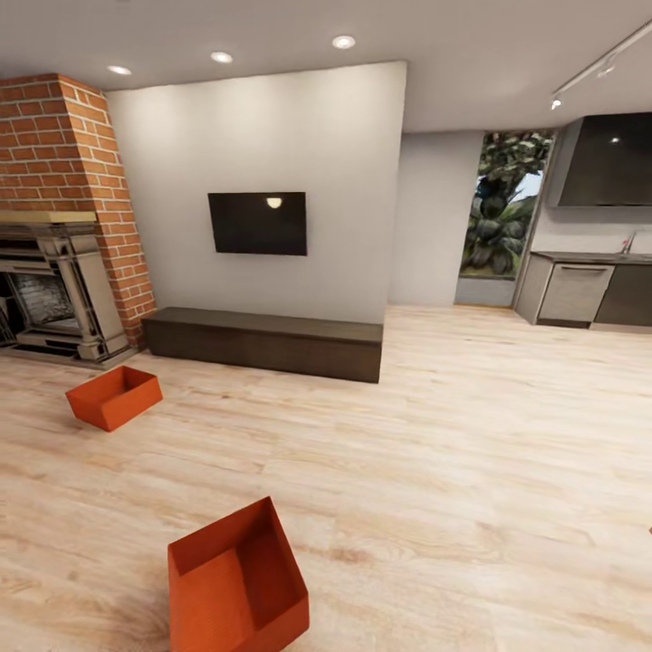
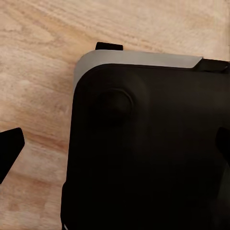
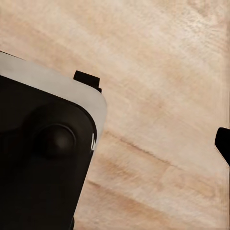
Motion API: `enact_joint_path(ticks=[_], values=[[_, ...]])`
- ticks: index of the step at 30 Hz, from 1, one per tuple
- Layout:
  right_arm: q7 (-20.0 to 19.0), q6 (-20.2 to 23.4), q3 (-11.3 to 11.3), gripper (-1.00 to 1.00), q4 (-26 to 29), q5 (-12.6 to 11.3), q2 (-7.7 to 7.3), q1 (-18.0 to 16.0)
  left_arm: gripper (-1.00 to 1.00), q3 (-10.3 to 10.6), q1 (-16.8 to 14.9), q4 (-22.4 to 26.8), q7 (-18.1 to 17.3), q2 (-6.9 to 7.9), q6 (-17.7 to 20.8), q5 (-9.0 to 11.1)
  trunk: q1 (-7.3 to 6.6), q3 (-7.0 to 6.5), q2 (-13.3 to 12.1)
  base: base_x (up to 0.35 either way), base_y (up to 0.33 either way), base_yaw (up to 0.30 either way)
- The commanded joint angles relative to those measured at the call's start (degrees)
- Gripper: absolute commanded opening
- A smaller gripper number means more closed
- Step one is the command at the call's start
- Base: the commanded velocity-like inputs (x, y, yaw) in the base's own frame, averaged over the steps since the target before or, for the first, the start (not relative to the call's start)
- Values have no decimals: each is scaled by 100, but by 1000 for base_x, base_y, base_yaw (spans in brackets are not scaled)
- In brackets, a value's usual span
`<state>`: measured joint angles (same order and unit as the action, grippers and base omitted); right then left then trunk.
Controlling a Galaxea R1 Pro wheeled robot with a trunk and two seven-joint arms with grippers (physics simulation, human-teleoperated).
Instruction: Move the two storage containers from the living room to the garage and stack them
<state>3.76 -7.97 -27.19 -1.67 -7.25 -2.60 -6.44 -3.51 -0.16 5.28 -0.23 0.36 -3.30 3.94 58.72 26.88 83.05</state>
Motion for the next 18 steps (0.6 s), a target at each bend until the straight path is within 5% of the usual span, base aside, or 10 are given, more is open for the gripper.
enact_joint_path(ticks=[1, 18], values=[[2, -37, -49, 100, -18, -59, 3, -6, 100, -27, -2, -1, -3, -1, -12, 37, 1, 5, 3, 58, 0, 211], [-2, -38, -49, 100, -18, -57, 5, -6, 100, -27, -2, -1, -7, -9, -12, 37, 1, 5, 3, 18, -7, 263]])
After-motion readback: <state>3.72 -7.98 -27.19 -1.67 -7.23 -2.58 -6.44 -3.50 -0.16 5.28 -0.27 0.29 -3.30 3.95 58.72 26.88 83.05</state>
